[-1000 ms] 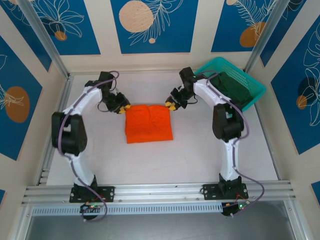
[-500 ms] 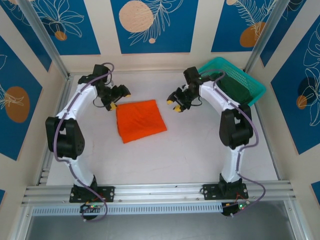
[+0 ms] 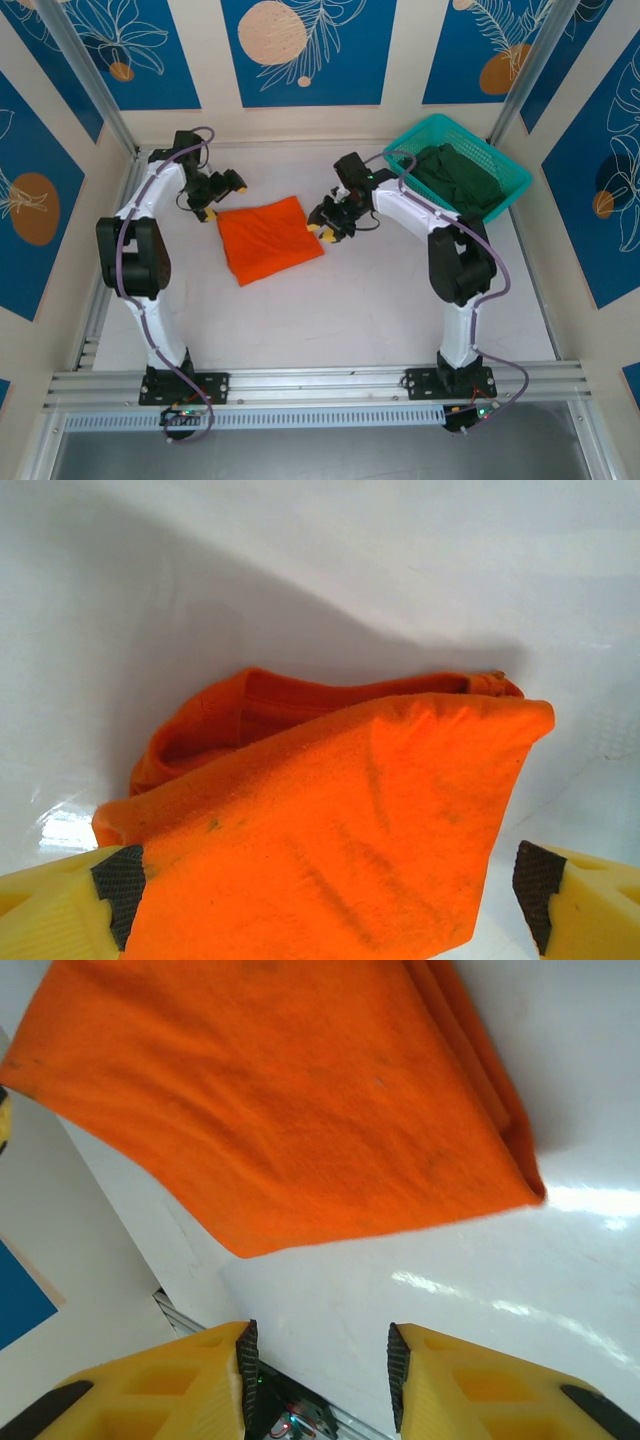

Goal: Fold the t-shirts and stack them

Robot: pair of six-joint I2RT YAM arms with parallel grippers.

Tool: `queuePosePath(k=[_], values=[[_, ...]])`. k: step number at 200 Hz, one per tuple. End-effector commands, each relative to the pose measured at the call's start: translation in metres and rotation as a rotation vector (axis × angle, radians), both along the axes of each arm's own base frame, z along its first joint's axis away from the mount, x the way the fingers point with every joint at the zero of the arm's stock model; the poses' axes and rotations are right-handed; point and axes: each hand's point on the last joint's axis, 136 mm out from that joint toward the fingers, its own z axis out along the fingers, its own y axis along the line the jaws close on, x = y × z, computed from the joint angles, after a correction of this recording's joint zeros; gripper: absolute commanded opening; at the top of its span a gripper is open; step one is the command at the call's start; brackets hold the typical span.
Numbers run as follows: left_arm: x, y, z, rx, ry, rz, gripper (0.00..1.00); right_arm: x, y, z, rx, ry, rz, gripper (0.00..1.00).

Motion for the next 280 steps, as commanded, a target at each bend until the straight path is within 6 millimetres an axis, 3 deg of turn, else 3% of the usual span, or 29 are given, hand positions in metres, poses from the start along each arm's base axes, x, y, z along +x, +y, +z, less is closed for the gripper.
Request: queuePosePath(k=[1, 23, 49, 82, 104, 136, 189, 220, 227, 239, 257, 280], values=[[0.008, 0.01, -0.008, -0.007, 0.009, 0.006, 0.97, 0.005, 0.021, -0.009, 0.026, 0.024, 0.048, 0.42], [0.012, 0.016, -0.018, -0.021, 0.031, 0.028, 0.98, 0.018, 0.042, -0.021, 0.044, 0.037, 0.07, 0.42], [0.016, 0.018, -0.022, -0.023, 0.035, 0.034, 0.98, 0.028, 0.06, -0.053, 0.033, 0.09, 0.083, 0.39], [0.021, 0.026, -0.028, -0.014, 0.051, 0.045, 0.98, 0.027, 0.053, -0.096, -0.027, 0.159, 0.049, 0.36], [0.024, 0.029, -0.032, -0.026, 0.056, 0.06, 0.98, 0.021, 0.043, -0.114, -0.058, 0.211, 0.014, 0.32], [0.031, 0.044, -0.03, -0.043, 0.051, 0.1, 1.0, 0.016, 0.037, -0.125, -0.077, 0.236, 0.0, 0.31], [0.046, 0.059, -0.008, -0.084, -0.001, 0.14, 1.0, 0.014, 0.038, -0.127, -0.067, 0.255, -0.009, 0.31], [0.036, 0.045, 0.026, -0.085, -0.079, 0.112, 0.94, 0.019, 0.044, -0.115, -0.041, 0.222, 0.001, 0.31], [0.029, 0.037, 0.032, -0.085, -0.099, 0.102, 0.87, 0.021, 0.046, -0.111, -0.034, 0.212, 0.002, 0.31], [0.014, 0.02, 0.04, -0.089, -0.118, 0.077, 0.62, 0.023, 0.047, -0.107, -0.029, 0.199, 0.005, 0.31], [-0.018, -0.017, 0.032, -0.096, -0.099, -0.002, 0.4, 0.023, 0.049, -0.103, -0.03, 0.193, 0.007, 0.31], [-0.064, -0.068, 0.009, -0.108, -0.059, -0.121, 0.38, 0.016, 0.046, -0.103, -0.045, 0.198, 0.004, 0.31]])
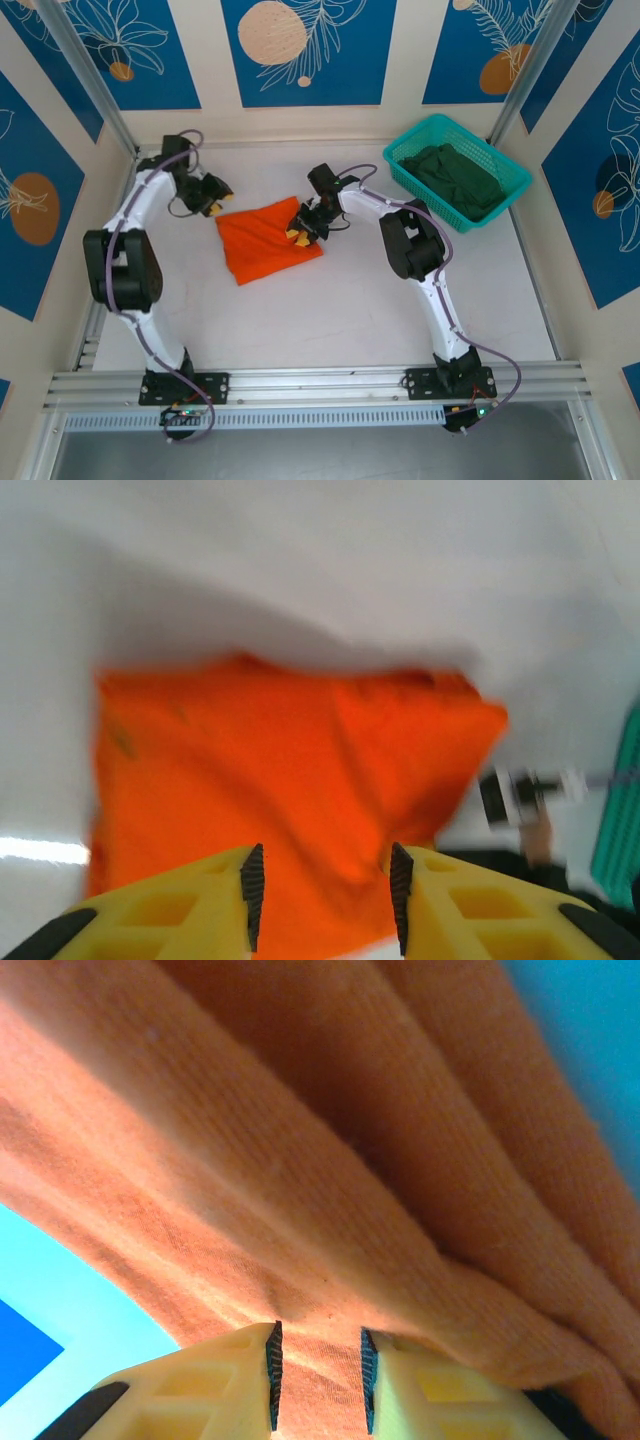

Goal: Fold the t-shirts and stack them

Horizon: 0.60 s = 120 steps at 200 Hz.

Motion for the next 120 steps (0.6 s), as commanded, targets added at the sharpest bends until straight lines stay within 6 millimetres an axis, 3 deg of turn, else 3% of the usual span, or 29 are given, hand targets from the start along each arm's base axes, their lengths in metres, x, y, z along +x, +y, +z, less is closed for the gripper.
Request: queuePosePath(k=[1, 17, 41, 79, 103, 120], values=[[-0.039, -0.053, -0.015, -0.028, 0.016, -0.12, 0.38, -0.017, -0.012, -0.013, -0.085, 0.044, -0.013, 0.31], [-0.071, -0.081, -0.038, -0.031, 0.057, -0.199, 0.38, -0.027, -0.015, -0.016, -0.096, 0.055, -0.02, 0.3], [-0.112, -0.1, -0.076, -0.041, 0.119, -0.26, 0.36, -0.05, -0.021, -0.014, -0.103, 0.057, -0.022, 0.28], [-0.17, -0.093, -0.11, 0.014, 0.194, -0.333, 0.35, -0.094, -0.045, -0.01, -0.133, -0.003, 0.016, 0.28], [-0.203, -0.079, -0.119, 0.034, 0.233, -0.342, 0.35, -0.12, -0.068, -0.014, -0.171, -0.053, 0.044, 0.28], [-0.218, -0.074, -0.113, 0.024, 0.232, -0.341, 0.36, -0.134, -0.086, -0.014, -0.198, -0.086, 0.047, 0.28]])
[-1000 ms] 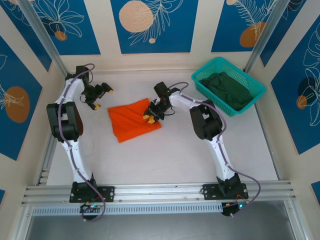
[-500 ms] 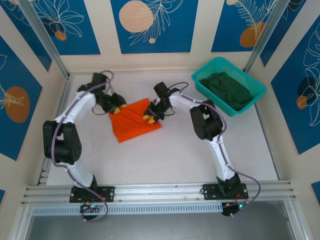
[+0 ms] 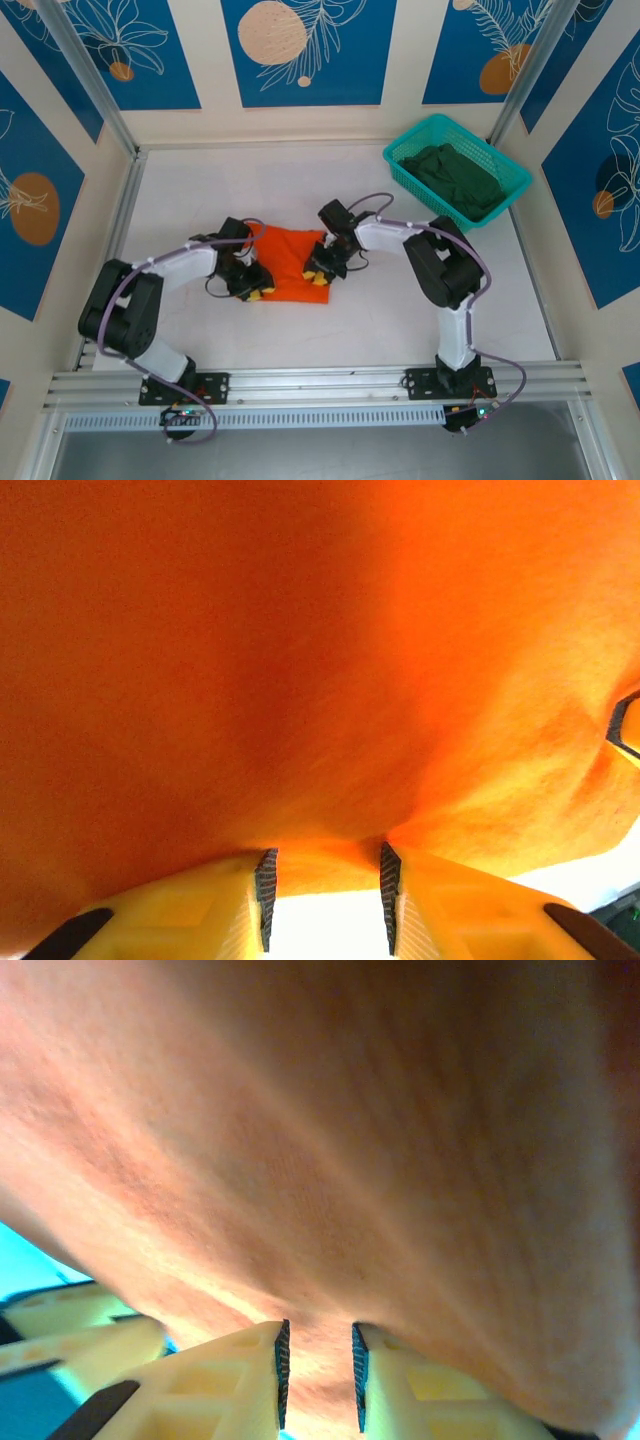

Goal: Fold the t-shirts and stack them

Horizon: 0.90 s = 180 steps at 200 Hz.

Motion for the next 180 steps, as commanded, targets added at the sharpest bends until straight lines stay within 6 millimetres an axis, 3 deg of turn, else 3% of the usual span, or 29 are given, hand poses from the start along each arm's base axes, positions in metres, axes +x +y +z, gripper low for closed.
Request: queuePosePath(k=[1, 23, 56, 71, 87, 126, 180], values=[[-0.024, 0.009, 0.002, 0.013, 0.001, -0.023, 0.36, -0.01, -0.031, -0.007, -0.082, -0.077, 0.003, 0.28], [-0.029, 0.01, 0.029, -0.02, -0.047, -0.019, 0.41, -0.02, -0.038, 0.018, -0.053, -0.173, -0.001, 0.32], [-0.014, 0.001, 0.07, -0.062, -0.117, -0.029, 0.43, -0.038, -0.014, 0.065, 0.037, -0.295, 0.079, 0.37], [-0.005, -0.011, 0.076, -0.111, -0.11, -0.031, 0.4, -0.048, 0.001, 0.071, 0.065, -0.275, 0.118, 0.37], [0.003, -0.024, 0.075, -0.157, -0.098, -0.036, 0.34, -0.057, 0.012, 0.061, 0.054, -0.217, 0.147, 0.33], [0.008, -0.036, 0.043, -0.147, -0.033, -0.054, 0.31, -0.072, 0.015, 0.023, -0.024, -0.089, 0.161, 0.25], [-0.016, 0.009, -0.028, 0.12, 0.067, -0.074, 0.31, -0.092, -0.026, -0.014, -0.147, -0.041, 0.219, 0.23]])
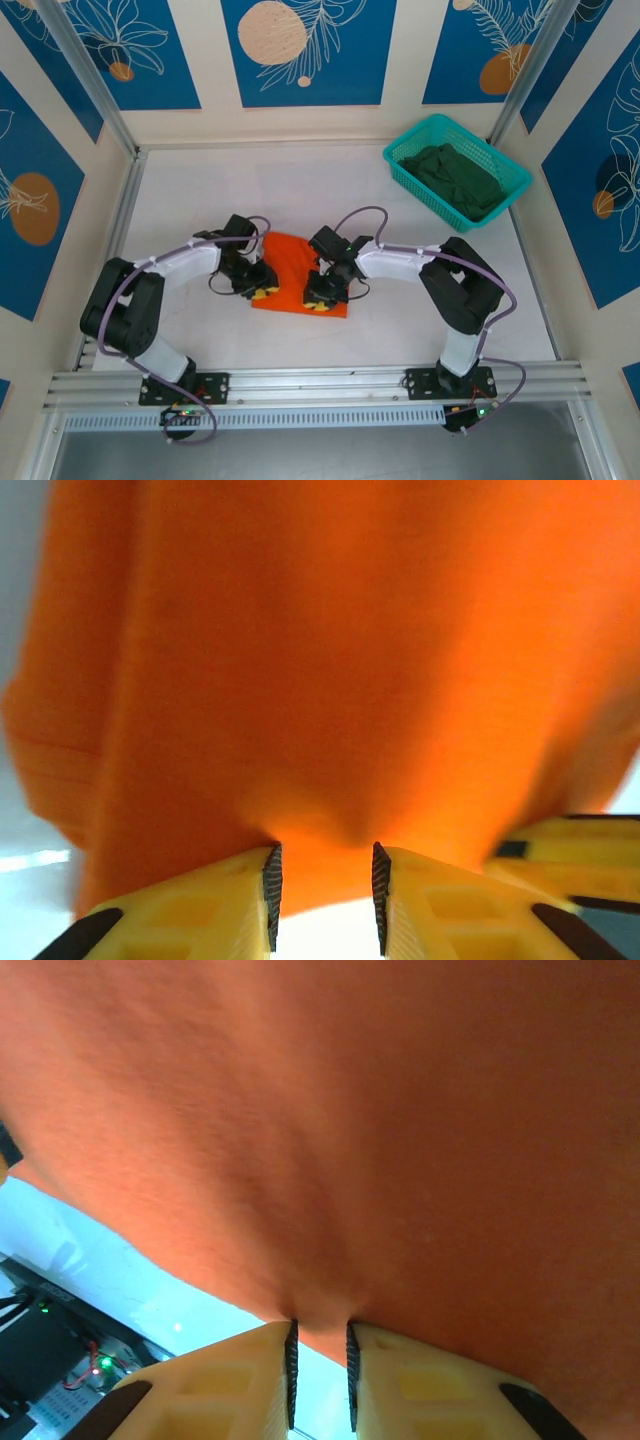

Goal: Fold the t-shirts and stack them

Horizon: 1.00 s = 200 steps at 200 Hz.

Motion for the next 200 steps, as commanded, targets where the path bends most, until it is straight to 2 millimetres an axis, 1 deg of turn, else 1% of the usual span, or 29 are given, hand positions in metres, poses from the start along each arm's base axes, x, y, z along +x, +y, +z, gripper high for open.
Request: queuePosePath(k=[1, 14, 27, 40, 62, 85, 99, 108, 123, 136, 145, 157, 165, 176, 186, 189, 200], values=[[-0.019, 0.022, -0.03, 0.125, 0.045, -0.029, 0.31, -0.019, -0.032, -0.019, -0.089, 0.044, 0.032, 0.23], [-0.026, 0.03, -0.04, 0.159, 0.067, -0.028, 0.31, -0.023, -0.043, -0.023, -0.095, 0.043, 0.035, 0.23], [-0.031, 0.034, -0.046, 0.174, 0.08, -0.024, 0.3, -0.025, -0.051, -0.023, -0.083, 0.025, 0.042, 0.23], [-0.034, 0.037, -0.049, 0.187, 0.087, -0.022, 0.3, -0.029, -0.06, -0.025, -0.073, 0.022, 0.036, 0.24], [-0.034, 0.039, -0.049, 0.203, 0.086, -0.024, 0.3, -0.03, -0.074, -0.025, -0.046, 0.021, -0.004, 0.24], [-0.029, 0.035, -0.04, 0.19, 0.081, -0.027, 0.3, -0.028, -0.092, -0.027, -0.05, 0.029, -0.06, 0.25], [-0.021, 0.03, -0.025, 0.169, 0.058, -0.028, 0.32, -0.024, -0.1, -0.023, -0.053, 0.04, -0.089, 0.25], [-0.014, 0.025, -0.011, 0.152, 0.035, -0.029, 0.35, -0.02, -0.101, -0.014, -0.024, 0.031, -0.108, 0.25], [0.002, 0.017, 0.019, 0.121, -0.024, -0.032, 0.41, -0.01, -0.099, 0.007, 0.047, -0.006, -0.153, 0.27], [0.019, 0.008, 0.046, 0.078, -0.079, -0.03, 0.45, 0.005, -0.097, 0.029, 0.113, -0.058, -0.195, 0.28], [0.031, 0.002, 0.062, 0.045, -0.112, -0.023, 0.46, 0.016, -0.097, 0.041, 0.14, -0.081, -0.228, 0.29], [0.047, -0.005, 0.078, 0.017, -0.137, -0.024, 0.45, 0.036, -0.096, 0.056, 0.171, -0.103, -0.268, 0.29], [0.058, -0.011, 0.083, 0.002, -0.147, -0.037, 0.41, 0.048, -0.093, 0.063, 0.187, -0.112, -0.284, 0.28], [0.07, -0.017, 0.083, 0.003, -0.145, -0.057, 0.36, 0.065, -0.087, 0.07, 0.202, -0.116, -0.29, 0.27], [0.081, -0.023, 0.08, -0.003, -0.139, -0.078, 0.31, 0.077, -0.08, 0.071, 0.205, -0.103, -0.285, 0.26], [0.085, -0.025, 0.08, -0.005, -0.143, -0.084, 0.3, 0.082, -0.077, 0.073, 0.208, -0.106, -0.282, 0.25], [0.098, -0.028, 0.073, 0.007, -0.143, -0.1, 0.27, 0.095, -0.07, 0.068, 0.192, -0.081, -0.279, 0.23]])
